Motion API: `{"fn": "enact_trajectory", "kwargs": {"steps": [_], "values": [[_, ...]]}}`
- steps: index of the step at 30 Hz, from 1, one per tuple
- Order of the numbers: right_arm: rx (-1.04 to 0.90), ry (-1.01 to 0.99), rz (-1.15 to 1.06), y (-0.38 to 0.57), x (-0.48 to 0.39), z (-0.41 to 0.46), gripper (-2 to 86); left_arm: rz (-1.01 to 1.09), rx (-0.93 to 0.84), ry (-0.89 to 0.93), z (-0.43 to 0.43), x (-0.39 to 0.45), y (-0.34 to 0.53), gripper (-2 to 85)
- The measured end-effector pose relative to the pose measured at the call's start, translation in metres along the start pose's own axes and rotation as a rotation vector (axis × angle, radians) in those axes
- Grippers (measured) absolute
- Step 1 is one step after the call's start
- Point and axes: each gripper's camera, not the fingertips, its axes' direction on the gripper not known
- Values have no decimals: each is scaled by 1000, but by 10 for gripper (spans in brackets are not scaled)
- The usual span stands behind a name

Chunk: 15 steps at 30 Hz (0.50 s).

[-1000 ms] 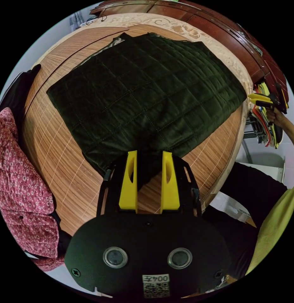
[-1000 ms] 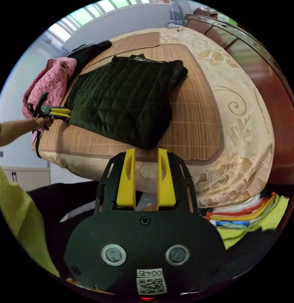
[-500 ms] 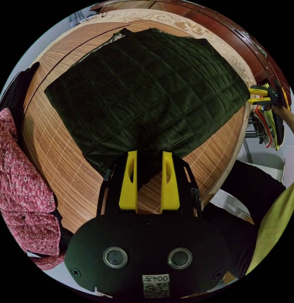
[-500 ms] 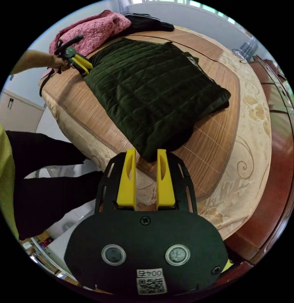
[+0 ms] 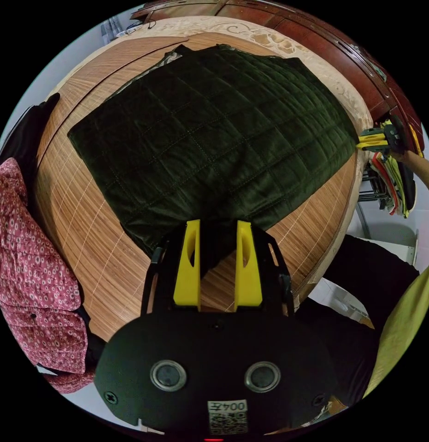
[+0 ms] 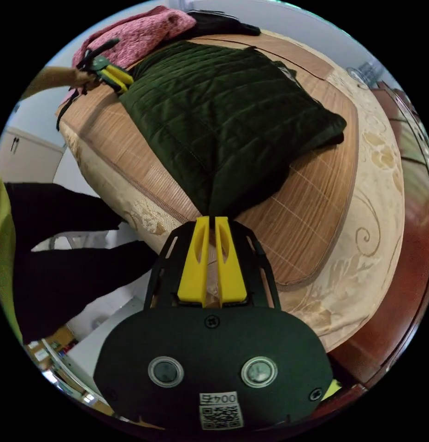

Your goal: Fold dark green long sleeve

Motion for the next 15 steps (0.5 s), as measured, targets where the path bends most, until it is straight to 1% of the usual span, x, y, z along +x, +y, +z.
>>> {"fn": "enact_trajectory", "kwargs": {"steps": [2, 4, 5, 7, 10, 13, 15], "values": [[0, -53, 134, 11, 15, -6, 38, -13, -34, 21, -5, -1, -5, 108], [31, -58, 237, 23, 24, -16, 42, 24, -57, 22, -18, 2, -11, 99], [63, -63, 294, 30, 28, -23, 41, 33, -44, 19, -23, 4, -10, 96], [108, -78, 357, 38, 32, -33, 45, 39, 59, 2, -51, 13, -7, 84], [173, -91, 408, 37, 36, -41, 50, 70, 188, 21, -77, 43, -8, 79], [206, -109, 411, 23, 42, -38, 51, 155, 236, 79, -72, 87, -24, 76], [214, -117, 410, 13, 46, -34, 55, 215, 228, 86, -58, 112, -40, 78]]}}
